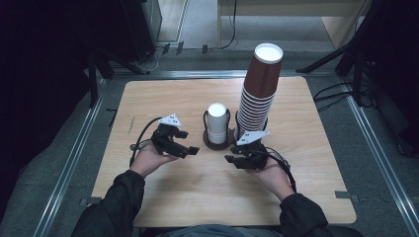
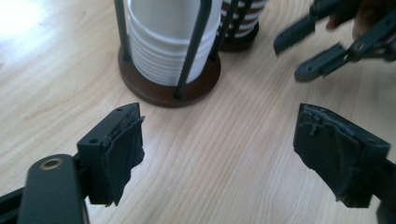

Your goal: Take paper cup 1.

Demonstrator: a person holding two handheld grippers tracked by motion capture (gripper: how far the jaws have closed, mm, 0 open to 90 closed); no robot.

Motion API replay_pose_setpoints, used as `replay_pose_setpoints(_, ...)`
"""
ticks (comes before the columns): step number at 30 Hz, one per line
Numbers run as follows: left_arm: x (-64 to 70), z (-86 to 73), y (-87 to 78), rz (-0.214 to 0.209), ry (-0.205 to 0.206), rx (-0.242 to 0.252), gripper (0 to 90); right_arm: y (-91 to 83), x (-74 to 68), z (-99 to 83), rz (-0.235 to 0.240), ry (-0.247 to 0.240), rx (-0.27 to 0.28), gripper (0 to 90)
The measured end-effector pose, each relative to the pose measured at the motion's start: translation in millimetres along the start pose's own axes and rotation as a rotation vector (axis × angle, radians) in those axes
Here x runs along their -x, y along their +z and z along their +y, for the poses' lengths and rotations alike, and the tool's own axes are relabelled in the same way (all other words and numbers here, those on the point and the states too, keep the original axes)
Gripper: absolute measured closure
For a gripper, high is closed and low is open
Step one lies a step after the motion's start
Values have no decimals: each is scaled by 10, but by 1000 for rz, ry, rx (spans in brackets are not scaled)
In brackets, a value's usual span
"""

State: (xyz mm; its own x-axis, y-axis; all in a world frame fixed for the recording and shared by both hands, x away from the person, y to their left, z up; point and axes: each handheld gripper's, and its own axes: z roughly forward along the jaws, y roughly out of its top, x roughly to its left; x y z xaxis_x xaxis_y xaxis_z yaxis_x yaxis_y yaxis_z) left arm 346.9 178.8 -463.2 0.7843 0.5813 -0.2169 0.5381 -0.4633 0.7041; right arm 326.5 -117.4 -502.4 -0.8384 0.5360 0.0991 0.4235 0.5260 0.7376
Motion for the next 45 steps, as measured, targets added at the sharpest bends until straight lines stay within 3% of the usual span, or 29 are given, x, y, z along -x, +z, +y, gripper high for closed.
replay_pose_setpoints(4,-51,150,-42,-50,-4,-10,144,-11,5,36,-41,67,12,726)
replay_pose_setpoints(8,-101,304,-64,-46,11,-9,147,-9,26,85,-69,122,24,775)
replay_pose_setpoints(12,-144,432,-75,-37,32,-16,153,34,-14,125,-83,115,28,824)
replay_pose_setpoints(17,-226,708,-108,-42,53,-16,156,136,-74,160,-105,112,25,857)
replay_pose_setpoints(20,-254,787,-109,-48,47,-9,155,199,-98,175,-116,122,42,874)
replay_pose_setpoints(24,-275,936,-87,-49,72,-21,155,253,-130,192,-131,141,74,875)
replay_pose_setpoints(28,-276,1088,-10,-65,90,-25,154,337,-170,226,-185,148,109,896)
replay_pose_setpoints(33,-288,1167,128,-70,84,-34,153,427,-148,239,-206,202,147,897)
replay_pose_setpoints(37,-299,1183,196,-65,91,-45,152,471,-132,249,-239,208,172,897)
replay_pose_setpoints(45,-281,1185,306,-52,104,-46,165,507,-101,255,-240,241,185,894)
